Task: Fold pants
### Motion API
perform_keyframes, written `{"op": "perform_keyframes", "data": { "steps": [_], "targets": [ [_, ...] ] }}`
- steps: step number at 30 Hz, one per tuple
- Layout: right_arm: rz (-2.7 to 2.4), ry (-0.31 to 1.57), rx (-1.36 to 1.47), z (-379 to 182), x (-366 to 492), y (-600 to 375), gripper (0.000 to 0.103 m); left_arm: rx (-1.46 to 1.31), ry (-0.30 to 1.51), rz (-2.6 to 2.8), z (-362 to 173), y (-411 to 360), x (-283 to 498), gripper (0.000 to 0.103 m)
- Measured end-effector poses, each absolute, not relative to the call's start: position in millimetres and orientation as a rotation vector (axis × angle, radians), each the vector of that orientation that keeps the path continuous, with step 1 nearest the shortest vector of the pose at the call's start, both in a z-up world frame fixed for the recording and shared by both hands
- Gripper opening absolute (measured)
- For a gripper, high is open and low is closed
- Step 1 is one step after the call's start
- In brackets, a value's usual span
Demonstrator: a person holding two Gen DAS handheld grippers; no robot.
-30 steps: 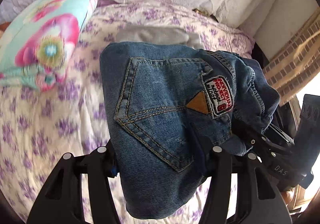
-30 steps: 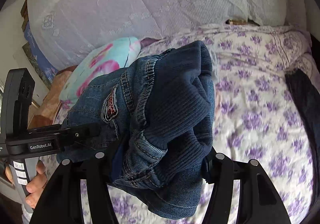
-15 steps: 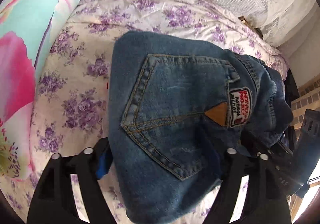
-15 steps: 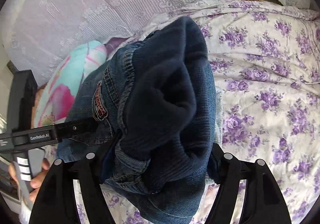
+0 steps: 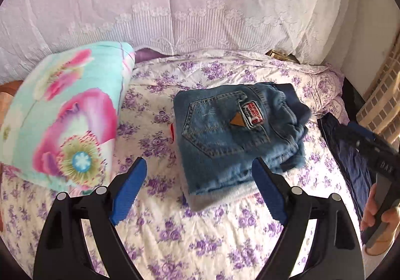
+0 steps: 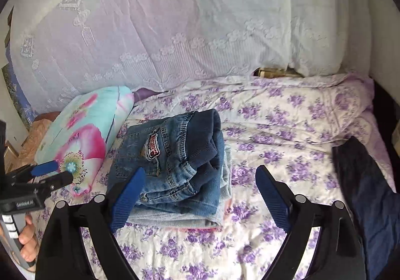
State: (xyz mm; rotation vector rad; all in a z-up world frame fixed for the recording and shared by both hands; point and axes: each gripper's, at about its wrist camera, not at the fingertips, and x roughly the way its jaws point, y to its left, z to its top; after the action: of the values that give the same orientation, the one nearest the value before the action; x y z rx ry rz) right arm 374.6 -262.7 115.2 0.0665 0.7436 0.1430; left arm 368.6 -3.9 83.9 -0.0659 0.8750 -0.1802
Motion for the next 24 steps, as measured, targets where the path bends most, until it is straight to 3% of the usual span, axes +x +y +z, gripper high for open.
{"op": "perform_keyframes", "data": {
  "steps": [2,5,11,15,24],
  "targets": [
    [0.109,0.704,0.078,127.5,329.4,-263.4,0.097,-0.033,0.830,-0.167,96.2,-11.3,316.5,0.095],
    [0.146,0.651,0.059,120.6,255.4,-250.8,0.099,0.009,0.780,-0.145,98.1,-25.2,235.0,0.095],
    [0.192,0.696,0.070,53.2,146.5,-226.6,0.099,-0.017,0.688,-0.065,78.6,-29.1,105.9,0.097],
    [0.131,0.718,0.088,37.8,116.1,-223.8,0.099,-0.034,0.681,0.010,70.8,-22.6,70.7,0.097],
    [0.095,0.623,-0.030,69.4,81.8,-206.5,0.099,-0.032,0.627,0.066,86.3,-24.3,43.1,0.097]
  ]
}}
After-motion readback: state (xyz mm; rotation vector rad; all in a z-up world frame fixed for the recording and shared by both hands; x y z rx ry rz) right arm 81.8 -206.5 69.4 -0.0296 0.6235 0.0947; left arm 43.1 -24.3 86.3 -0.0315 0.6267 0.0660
